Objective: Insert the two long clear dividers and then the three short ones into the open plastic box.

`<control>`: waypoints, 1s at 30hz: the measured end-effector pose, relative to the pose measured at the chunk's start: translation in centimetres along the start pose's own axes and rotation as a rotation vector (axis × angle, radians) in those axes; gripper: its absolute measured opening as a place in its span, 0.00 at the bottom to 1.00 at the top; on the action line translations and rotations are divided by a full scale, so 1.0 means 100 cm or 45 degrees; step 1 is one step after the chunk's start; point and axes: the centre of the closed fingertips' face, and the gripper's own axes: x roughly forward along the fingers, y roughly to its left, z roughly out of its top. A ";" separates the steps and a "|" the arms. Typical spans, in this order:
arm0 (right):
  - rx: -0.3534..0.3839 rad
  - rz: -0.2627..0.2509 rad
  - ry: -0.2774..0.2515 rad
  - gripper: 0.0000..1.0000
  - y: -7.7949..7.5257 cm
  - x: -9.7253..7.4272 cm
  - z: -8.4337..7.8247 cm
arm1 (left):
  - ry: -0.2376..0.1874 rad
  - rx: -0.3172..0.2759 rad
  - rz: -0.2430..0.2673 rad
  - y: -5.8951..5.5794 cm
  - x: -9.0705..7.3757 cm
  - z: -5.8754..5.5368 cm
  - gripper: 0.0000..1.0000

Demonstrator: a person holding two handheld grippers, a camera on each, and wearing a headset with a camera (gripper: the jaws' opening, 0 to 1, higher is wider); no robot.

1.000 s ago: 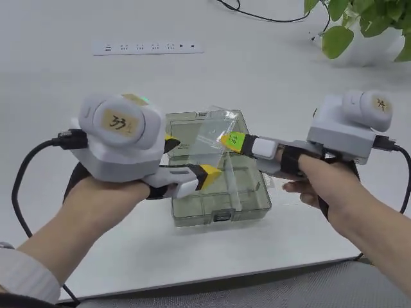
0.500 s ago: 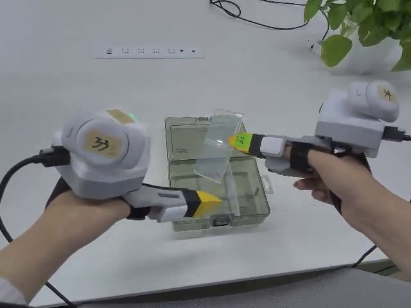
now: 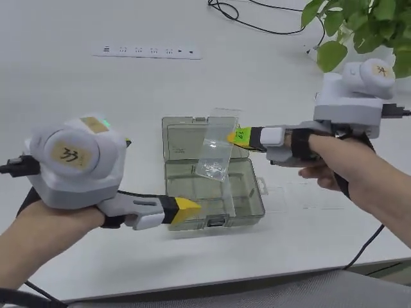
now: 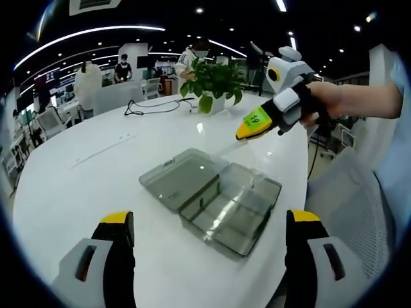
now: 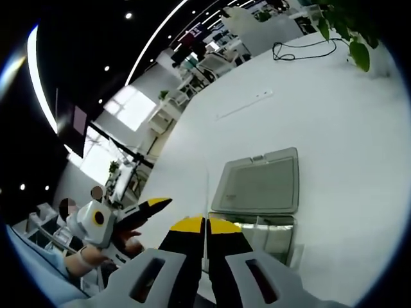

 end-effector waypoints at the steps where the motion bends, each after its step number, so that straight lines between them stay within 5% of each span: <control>1: -0.001 -0.007 0.008 0.02 0.001 0.000 0.002 | -0.002 0.004 0.001 0.000 -0.001 -0.002 1.00; 9: 0.038 -0.072 0.180 0.02 0.002 0.001 0.000 | 0.004 0.000 0.008 0.003 -0.007 -0.016 1.00; 16: 0.040 -0.144 0.329 0.02 -0.013 0.010 0.002 | -0.006 -0.024 0.005 0.002 -0.007 -0.022 1.00; 30: 0.066 -0.276 0.520 0.02 -0.025 0.019 -0.007 | -0.020 -0.057 -0.002 0.003 -0.006 -0.029 1.00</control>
